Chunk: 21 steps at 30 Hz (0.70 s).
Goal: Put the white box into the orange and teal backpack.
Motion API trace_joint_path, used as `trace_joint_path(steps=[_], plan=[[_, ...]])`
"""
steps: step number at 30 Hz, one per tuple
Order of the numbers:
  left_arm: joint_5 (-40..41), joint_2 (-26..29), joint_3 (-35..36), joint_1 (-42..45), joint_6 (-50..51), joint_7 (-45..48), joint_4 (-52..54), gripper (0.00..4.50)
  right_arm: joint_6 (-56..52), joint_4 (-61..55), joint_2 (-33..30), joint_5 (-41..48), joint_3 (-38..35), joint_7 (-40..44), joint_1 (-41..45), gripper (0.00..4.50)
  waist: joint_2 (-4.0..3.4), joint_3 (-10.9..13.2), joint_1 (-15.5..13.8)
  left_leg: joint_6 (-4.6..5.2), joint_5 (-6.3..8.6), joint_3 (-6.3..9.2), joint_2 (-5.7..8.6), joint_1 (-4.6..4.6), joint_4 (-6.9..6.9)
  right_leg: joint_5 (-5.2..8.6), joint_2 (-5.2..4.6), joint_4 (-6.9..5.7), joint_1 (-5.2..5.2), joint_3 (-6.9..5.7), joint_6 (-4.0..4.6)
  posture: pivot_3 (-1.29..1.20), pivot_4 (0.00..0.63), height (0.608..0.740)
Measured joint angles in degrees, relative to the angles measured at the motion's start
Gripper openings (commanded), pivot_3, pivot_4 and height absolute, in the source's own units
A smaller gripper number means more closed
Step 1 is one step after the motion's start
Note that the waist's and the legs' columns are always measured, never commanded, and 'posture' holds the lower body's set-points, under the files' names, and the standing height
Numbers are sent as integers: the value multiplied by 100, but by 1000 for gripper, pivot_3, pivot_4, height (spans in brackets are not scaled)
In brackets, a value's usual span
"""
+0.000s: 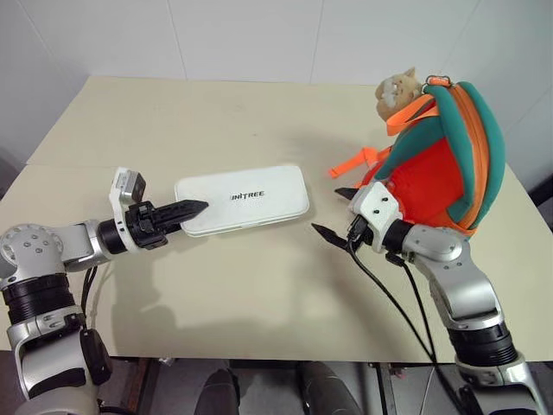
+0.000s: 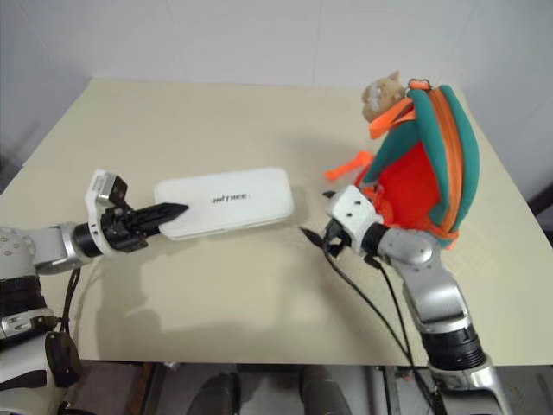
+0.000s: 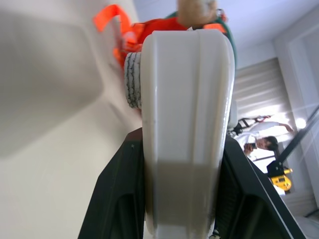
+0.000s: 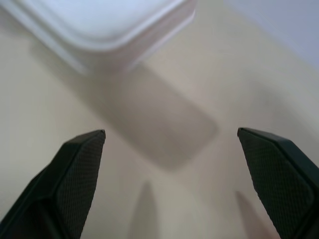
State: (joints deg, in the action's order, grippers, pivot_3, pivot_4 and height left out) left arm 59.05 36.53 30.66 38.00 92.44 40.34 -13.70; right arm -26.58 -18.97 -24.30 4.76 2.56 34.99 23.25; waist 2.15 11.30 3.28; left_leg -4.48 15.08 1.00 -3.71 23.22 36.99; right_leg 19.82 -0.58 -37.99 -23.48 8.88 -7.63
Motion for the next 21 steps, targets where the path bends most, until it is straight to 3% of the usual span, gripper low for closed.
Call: trace_joint_path(steps=[5,11,21], plan=[[368,75,7,359,7,-210,181,1328,-222,-496,931,-583,-136,-1659,-113,4500,0,0,2,-8,-5,1,1,0,-2,0,0,-3,-4,-1,1,0,150,740],[306,497,-481,595,-128,29,179,1328,-619,-549,1443,-1501,-179,-3135,-135,4500,0,0,15,-21,-12,-4,2,0,-28,2,0,2,-15,1,6,0,150,740],[-73,945,-1256,993,-743,854,-77,1328,-957,-470,1915,-1638,-800,-3970,-36,4500,0,0,48,-69,-45,-7,1,-2,-102,16,2,5,-43,-2,31,0,150,740]])
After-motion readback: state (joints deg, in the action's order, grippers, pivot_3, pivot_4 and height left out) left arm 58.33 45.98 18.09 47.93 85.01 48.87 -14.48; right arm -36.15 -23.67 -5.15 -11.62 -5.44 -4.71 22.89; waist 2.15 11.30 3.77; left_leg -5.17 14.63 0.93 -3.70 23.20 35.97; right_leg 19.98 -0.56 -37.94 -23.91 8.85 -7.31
